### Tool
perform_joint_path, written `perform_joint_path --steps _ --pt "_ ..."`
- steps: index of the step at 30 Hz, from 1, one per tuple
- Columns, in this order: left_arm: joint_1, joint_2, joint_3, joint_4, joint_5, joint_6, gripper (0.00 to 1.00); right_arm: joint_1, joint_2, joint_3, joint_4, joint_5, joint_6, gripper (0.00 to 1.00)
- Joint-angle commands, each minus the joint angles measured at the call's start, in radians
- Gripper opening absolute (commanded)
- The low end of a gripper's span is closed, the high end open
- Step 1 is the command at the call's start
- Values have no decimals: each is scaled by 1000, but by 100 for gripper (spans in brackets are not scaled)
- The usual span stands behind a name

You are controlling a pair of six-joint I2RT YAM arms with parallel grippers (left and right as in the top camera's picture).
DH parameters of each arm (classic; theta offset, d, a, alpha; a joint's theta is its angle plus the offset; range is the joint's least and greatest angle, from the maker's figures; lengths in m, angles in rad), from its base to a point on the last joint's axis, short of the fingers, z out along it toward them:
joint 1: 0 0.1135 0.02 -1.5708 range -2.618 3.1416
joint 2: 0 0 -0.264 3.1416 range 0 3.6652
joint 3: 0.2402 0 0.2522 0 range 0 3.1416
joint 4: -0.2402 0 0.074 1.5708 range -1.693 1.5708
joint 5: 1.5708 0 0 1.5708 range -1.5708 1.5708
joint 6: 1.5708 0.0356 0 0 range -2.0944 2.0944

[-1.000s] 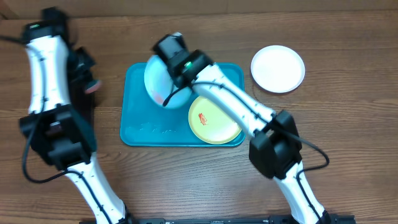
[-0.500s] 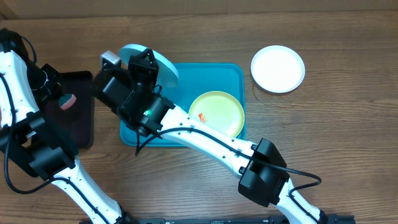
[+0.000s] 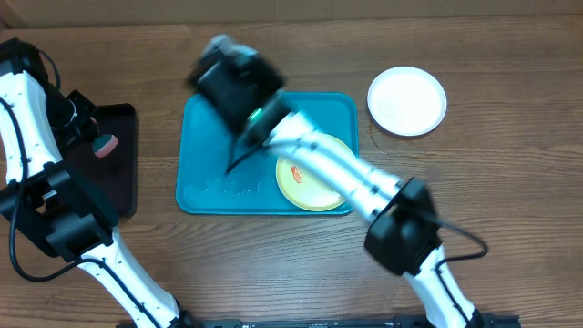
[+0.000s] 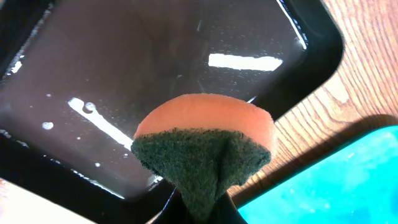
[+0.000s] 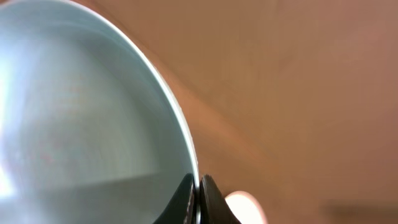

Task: Clean dirty plates on tray and stack at the side
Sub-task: 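Lift the light blue plate with the right gripper and stack it on the white plate, then move right gripper to the yellow plate rim and grip it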

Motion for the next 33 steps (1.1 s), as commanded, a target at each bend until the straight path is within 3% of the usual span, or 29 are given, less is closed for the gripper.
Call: perform_joint_path --steps 1,4,8,16,22,23,24,25,26,30,33 --pt "-13 -30 -5 4 19 21 4 -184 -93 17 -82 -376 347 4" --pt "-16 -30 -5 5 19 21 5 -362 -102 17 -180 -735 382 4" --pt "-19 -30 -5 11 19 21 4 -623 -87 7 -349 -1025 385 4" --pt "-20 -30 -5 23 19 21 4 -928 -43 -70 -455 -1109 385 4" --pt "-26 -30 -5 23 18 21 5 -1004 -43 -174 -385 -1109 385 4" --pt "-28 -30 -5 23 18 21 4 -1009 -43 -190 -372 -1109 385 10" --pt "-30 -30 -5 23 18 21 4 -1011 -43 -200 -364 -1109 385 28" --pt "-32 -30 -5 23 18 21 4 -1011 -43 -211 -359 -1109 385 60" --pt "-34 -30 -5 24 18 21 4 -1011 -43 -218 -357 -1109 384 75" --pt "-40 -30 -5 27 18 21 4 -993 -43 -220 -357 -1114 382 77" --pt "-47 -30 -5 27 18 21 4 -960 -43 -220 -357 -1206 283 78"
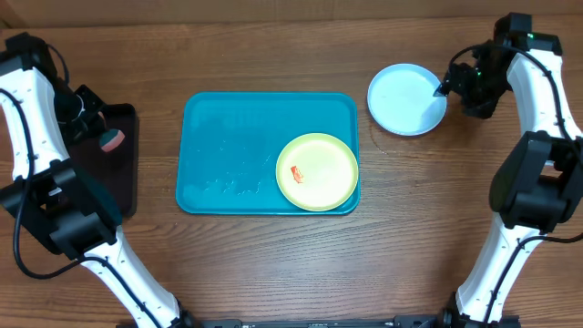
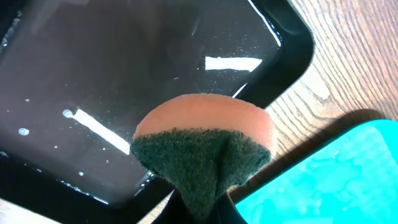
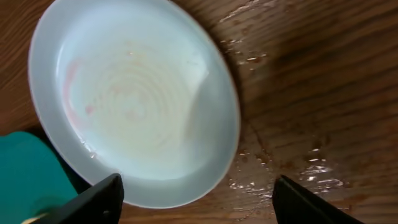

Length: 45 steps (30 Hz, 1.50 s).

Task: Clean dirty plates on tray and stack at the side
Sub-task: 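Move right gripper to the yellow plate rim and grip it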

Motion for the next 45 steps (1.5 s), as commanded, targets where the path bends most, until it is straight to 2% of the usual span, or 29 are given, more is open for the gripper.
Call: perform_joint_path --steps 1,7,10,15,19,23,32,39,45 --pt "-13 -30 -5 2 9 21 4 53 -25 -2 5 -126 -123 79" --pt "-32 -30 -5 1 9 35 4 205 -25 -3 1 -157 -328 79" --pt "-43 -30 -5 0 9 36 4 299 -25 -4 -21 -139 -443 74" --pt "-63 -30 -5 2 9 58 4 448 -25 -4 -25 78 -454 74" --pt "-73 -30 -5 4 9 58 4 521 -25 -4 -52 141 -478 74" --pt "-76 -30 -5 5 9 58 4 547 -25 -24 -68 165 -499 75" --pt "-79 -30 -5 16 9 58 4 547 -25 -165 23 106 -495 74" --pt "-87 -30 -5 23 9 58 4 561 -25 -187 29 76 -483 53" --pt "-87 -30 -5 22 9 58 4 563 -25 -211 29 88 -452 49"
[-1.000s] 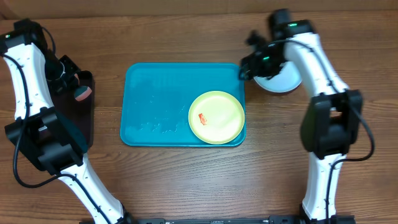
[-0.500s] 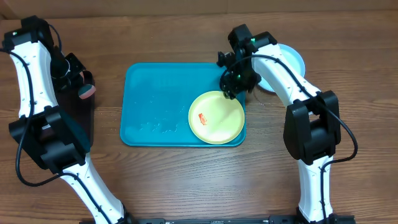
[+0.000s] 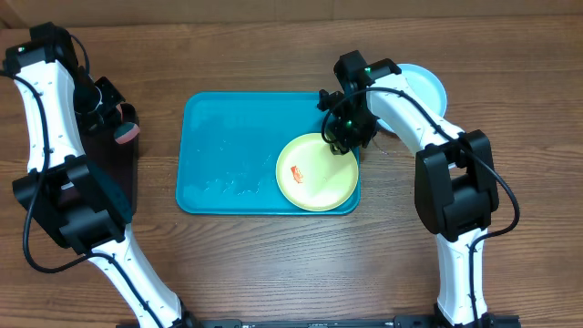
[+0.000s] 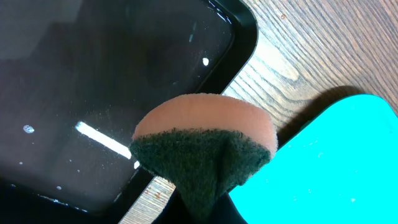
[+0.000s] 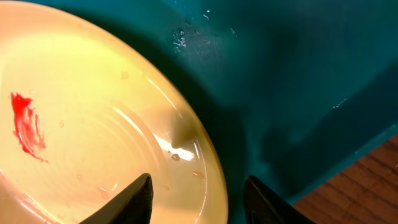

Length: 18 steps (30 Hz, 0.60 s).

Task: Clean dirty plates on tray and stack at the side

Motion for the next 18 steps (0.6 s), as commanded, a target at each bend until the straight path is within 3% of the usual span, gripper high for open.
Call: perform_joint_path --steps 1,8,18 --pt "-14 -30 -5 0 8 15 4 6 -25 -39 5 4 24 48" --pt "-15 -30 -5 1 20 15 4 7 -25 -98 26 7 82 43" --pt "-94 -30 -5 2 170 116 4 45 -25 -98 125 2 271 21"
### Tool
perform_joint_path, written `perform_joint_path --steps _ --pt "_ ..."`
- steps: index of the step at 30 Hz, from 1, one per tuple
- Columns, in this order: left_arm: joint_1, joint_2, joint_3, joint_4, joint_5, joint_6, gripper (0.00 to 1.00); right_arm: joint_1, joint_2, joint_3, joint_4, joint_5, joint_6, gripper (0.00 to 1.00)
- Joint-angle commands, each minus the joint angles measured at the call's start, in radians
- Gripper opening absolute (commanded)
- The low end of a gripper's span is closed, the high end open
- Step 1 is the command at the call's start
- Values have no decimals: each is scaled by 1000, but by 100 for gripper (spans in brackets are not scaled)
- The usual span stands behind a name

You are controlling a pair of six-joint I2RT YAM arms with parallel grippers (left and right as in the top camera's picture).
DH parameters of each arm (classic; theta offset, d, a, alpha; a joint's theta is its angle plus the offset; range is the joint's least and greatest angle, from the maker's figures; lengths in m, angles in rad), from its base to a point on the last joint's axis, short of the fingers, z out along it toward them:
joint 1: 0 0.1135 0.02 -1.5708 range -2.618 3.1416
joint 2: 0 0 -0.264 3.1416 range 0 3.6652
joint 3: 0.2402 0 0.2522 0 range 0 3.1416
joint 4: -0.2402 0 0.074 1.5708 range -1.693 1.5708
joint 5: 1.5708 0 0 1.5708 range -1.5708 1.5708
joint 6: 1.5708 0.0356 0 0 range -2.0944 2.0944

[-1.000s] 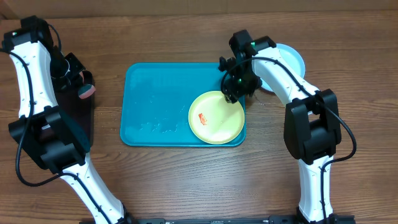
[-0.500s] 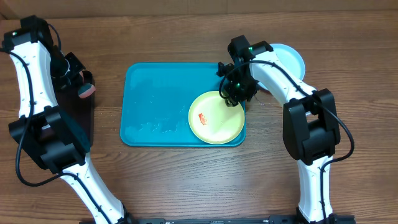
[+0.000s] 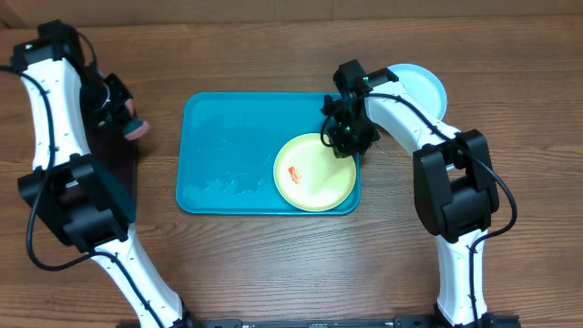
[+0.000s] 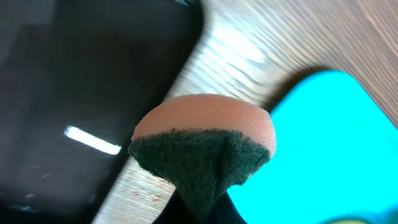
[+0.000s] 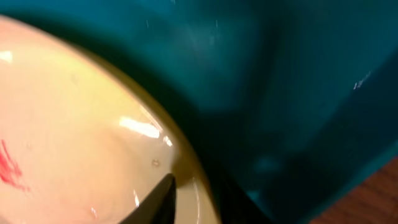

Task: Clean dirty plates on tray and stack at the side

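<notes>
A yellow plate (image 3: 314,173) with a red smear (image 3: 296,173) lies at the right end of the teal tray (image 3: 228,137). My right gripper (image 3: 346,137) is at the plate's far right rim. In the right wrist view the yellow plate (image 5: 68,137) fills the left, and the right gripper (image 5: 194,185) is shut on its rim, one finger inside and one outside. A pale blue plate (image 3: 424,87) lies on the table to the right, partly behind the arm. My left gripper (image 3: 132,126) is shut on an orange and green sponge (image 4: 202,146), held over the wood between the two trays.
A black tray (image 3: 123,169) holding water (image 4: 68,93) lies at the far left, partly under the left arm. The teal tray's left part (image 3: 223,187) carries water drops. Bare wooden table (image 3: 273,264) lies in front of both trays.
The right gripper's fingers, then wide apart over the yellow plate's rim, have shut on it. The left gripper with the sponge has moved right, off the black tray toward the teal tray.
The right gripper was shut on the pale blue plate above the teal tray while the left held the sponge over the black tray. The blue plate then lay on the table at the right, gripper open beside it. The right gripper then stood open at the yellow plate and now grips it.
</notes>
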Motion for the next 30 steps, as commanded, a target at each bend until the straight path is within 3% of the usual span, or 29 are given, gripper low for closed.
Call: perform_joint_path --steps 1,7,14,16,18,19,27,30 --pt "-64 -30 -5 1 82 71 4 42 -18 -16 49 -2 117 17" --pt "-181 -30 -5 10 81 71 4 101 -18 -16 138 1 234 4" --pt "-318 -30 -5 31 81 70 4 116 -19 -16 203 -21 358 4" --pt "-359 -26 -6 41 81 67 4 116 -19 -16 217 -20 368 17" --pt "-397 -19 -6 42 74 50 5 116 -19 -15 235 -20 387 38" --pt "-417 -14 -6 42 71 50 4 116 -19 -15 240 -21 395 44" --pt "-519 48 -7 38 71 35 4 106 -19 -15 113 -20 431 44" --pt "-544 74 -9 34 71 35 4 106 -19 -16 77 -20 447 30"
